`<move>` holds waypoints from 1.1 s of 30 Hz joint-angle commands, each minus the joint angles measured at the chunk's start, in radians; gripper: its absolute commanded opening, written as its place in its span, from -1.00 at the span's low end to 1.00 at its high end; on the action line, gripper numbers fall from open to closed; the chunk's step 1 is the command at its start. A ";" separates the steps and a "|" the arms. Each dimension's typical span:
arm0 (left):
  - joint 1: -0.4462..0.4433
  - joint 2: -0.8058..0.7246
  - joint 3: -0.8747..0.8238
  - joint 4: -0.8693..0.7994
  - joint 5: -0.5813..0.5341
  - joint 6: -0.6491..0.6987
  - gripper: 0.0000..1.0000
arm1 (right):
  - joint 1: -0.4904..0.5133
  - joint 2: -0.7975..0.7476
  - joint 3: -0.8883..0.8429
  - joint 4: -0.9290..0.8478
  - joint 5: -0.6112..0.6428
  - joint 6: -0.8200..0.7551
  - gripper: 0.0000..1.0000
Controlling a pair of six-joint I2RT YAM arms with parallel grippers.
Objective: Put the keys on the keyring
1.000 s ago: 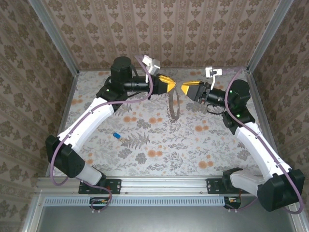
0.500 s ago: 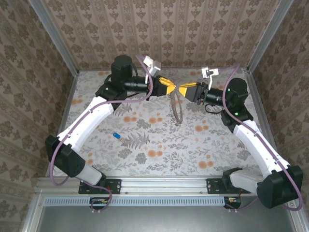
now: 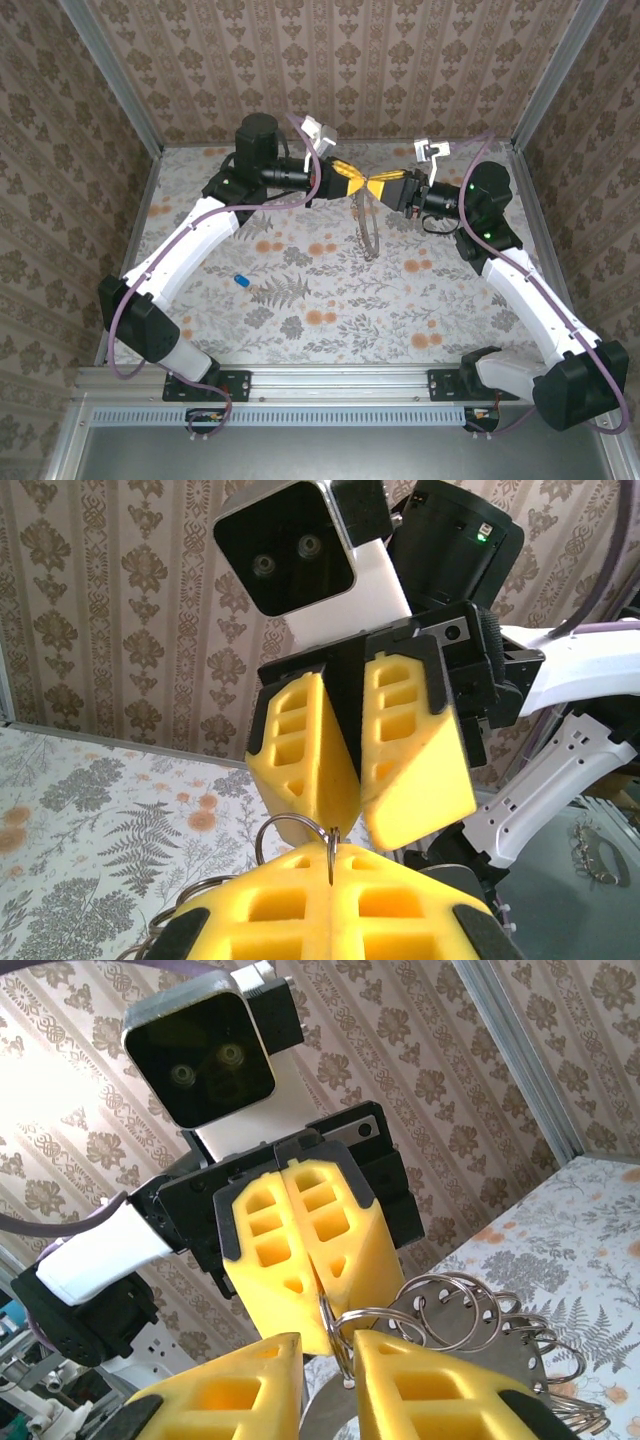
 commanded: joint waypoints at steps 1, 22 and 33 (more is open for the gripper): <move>-0.007 -0.001 0.040 0.024 0.026 0.014 -1.00 | 0.014 0.007 0.030 0.040 -0.032 -0.007 -0.64; 0.047 -0.082 -0.053 0.133 -0.222 -0.114 0.25 | -0.003 -0.058 -0.009 -0.013 0.075 -0.074 -1.00; 0.056 -0.141 -0.159 0.311 -0.207 -0.258 0.05 | -0.008 -0.073 -0.029 0.072 0.082 -0.020 -1.00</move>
